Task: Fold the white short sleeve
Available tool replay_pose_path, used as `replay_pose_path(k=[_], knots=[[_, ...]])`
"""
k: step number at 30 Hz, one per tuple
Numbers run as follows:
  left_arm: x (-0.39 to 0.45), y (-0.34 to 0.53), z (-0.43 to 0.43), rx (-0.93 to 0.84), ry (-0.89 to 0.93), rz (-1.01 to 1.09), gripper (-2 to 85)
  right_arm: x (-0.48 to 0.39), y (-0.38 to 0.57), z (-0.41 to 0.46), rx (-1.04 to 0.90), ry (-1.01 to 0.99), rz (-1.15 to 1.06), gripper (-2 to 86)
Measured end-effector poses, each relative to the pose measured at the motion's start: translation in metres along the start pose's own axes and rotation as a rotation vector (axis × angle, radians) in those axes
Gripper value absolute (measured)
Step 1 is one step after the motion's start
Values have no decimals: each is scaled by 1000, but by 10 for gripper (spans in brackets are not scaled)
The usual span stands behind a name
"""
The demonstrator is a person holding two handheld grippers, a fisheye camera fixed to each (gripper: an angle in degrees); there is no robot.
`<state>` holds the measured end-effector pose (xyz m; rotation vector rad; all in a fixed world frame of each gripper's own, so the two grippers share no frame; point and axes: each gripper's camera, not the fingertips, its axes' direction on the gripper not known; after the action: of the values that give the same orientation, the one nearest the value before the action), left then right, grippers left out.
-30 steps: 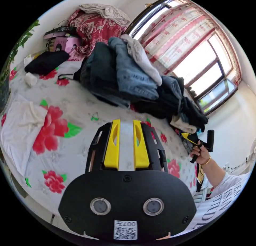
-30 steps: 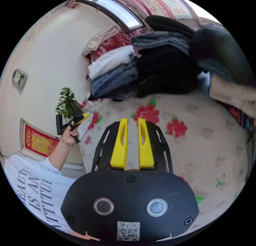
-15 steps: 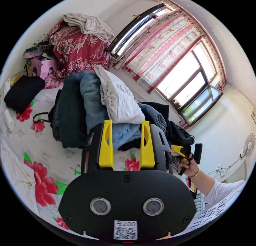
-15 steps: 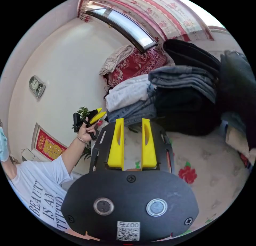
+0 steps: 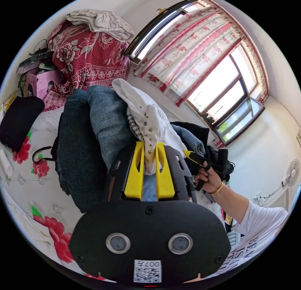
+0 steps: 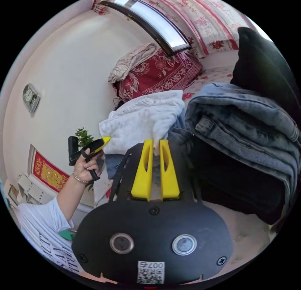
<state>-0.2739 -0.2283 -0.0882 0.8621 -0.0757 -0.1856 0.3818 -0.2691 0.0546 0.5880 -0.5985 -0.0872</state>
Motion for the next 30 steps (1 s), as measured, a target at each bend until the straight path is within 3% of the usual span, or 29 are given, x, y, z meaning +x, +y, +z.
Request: replay_pose_path(k=[4,8,14,16,20,25,28,30], knots=[[34,40,-41,45,124,60,52,-34,16,-54,46,-124,-52,18],[55,112,-86,66,217,16,52,-82,64,-100,-62,-201,-109,12],[41,260,-132,-14,249,-327,52,-116,129,-63,-410,-257,24,8],[21,299,-150,-21,221,-478,51,-129,134,-28,-530,-243,12,7],[8,307,-201,99,147,-521,51,-182,111,53,-618,-303,-75,6],[26,273,-305,369,-100,-338,52,-293,38,123,-527,-425,-315,6],[15,265,-324,442,-215,-348,55,-337,2,176,-471,-444,-338,7],[-7,266,-316,401,-324,-424,64,-344,-9,218,-422,-351,-336,7]])
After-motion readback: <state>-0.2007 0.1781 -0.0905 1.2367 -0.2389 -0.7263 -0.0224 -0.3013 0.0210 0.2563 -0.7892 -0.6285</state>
